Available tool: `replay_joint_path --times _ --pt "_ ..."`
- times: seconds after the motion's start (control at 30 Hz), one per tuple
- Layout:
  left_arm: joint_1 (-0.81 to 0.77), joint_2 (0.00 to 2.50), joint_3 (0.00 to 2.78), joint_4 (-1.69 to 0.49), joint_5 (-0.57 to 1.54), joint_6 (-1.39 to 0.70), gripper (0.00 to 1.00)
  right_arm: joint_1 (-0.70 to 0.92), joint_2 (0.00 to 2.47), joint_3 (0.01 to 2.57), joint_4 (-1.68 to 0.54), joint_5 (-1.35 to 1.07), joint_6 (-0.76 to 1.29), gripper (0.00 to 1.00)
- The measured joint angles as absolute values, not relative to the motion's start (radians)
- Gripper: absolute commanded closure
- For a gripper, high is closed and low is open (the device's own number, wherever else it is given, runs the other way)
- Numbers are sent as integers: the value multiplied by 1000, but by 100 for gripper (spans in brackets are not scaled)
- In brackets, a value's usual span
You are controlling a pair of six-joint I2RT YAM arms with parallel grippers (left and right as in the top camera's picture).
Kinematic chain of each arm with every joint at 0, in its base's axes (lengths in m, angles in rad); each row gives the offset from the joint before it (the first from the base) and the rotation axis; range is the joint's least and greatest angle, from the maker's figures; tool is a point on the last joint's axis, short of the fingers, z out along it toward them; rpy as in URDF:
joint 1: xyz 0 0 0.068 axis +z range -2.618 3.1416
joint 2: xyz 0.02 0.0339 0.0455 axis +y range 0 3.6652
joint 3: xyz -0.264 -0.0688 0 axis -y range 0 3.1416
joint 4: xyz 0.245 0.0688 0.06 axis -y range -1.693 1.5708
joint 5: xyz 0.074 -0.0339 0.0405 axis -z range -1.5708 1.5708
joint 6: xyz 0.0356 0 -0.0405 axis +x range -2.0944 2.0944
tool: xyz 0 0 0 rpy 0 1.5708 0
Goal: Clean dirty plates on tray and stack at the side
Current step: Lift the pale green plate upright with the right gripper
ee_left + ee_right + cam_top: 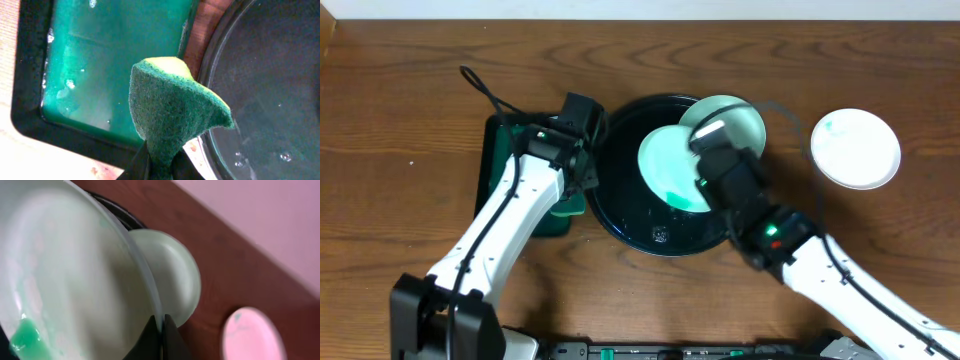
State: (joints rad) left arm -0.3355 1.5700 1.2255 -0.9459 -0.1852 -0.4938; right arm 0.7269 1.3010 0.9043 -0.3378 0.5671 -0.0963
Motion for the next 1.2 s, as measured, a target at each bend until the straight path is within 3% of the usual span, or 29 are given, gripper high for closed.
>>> replay_joint_path --times 0.33,0.7,1.0,1.2 --pt "-223 1608 1225 -910 -185 -494 93 956 1301 908 -187 999 -424 99" --pt "-8 1608 1225 -909 -101 -490 93 1118 1302 910 -51 1259 -738 99" --pt "18 1608 1225 -908 -62 -474 93 1112 1332 912 21 1341 -826 99" --pt "18 1608 1225 -908 -55 -474 93 1089 1387 915 21 1345 -773 99"
